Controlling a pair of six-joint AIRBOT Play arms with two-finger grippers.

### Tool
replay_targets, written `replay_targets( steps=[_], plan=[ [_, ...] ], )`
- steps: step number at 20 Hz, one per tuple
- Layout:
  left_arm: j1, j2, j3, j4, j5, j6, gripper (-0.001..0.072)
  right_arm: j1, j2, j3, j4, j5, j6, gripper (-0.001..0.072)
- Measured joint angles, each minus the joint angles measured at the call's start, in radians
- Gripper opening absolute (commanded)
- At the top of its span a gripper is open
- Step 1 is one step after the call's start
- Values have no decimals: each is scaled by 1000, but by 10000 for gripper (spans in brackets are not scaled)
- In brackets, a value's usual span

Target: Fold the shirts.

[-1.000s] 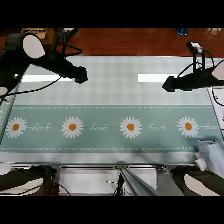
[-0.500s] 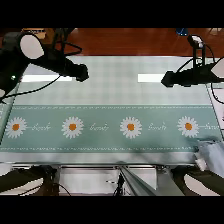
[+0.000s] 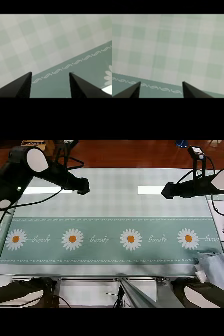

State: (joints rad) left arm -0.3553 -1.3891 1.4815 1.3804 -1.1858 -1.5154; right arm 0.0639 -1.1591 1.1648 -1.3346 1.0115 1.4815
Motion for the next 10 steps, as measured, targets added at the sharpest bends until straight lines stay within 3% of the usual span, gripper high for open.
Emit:
replay_targets(
  steps=[10],
  plan=[
    [5,-6,0,-1,20,14,550,0,0,0,0,0,0,591]
  ],
)
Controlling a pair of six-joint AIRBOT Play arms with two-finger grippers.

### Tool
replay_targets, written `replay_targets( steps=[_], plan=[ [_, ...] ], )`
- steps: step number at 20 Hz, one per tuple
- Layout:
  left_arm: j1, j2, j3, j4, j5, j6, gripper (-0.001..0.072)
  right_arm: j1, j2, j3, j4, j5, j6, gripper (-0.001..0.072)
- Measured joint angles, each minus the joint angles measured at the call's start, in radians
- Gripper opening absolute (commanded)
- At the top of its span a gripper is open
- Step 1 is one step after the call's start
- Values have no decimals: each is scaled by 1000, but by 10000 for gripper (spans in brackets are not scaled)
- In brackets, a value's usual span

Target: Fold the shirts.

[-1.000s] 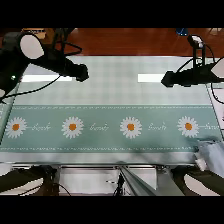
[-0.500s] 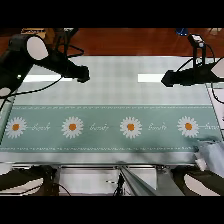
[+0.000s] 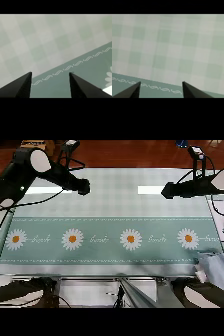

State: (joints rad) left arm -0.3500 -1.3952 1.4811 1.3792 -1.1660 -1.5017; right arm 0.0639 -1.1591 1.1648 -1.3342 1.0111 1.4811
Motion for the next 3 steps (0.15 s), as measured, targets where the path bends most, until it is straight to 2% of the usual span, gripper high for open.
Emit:
replay_targets(
  steps=[3],
  plan=[
    [3,28,0,0,72,13,550,0,0,0,0,0,0,591]
  ],
)
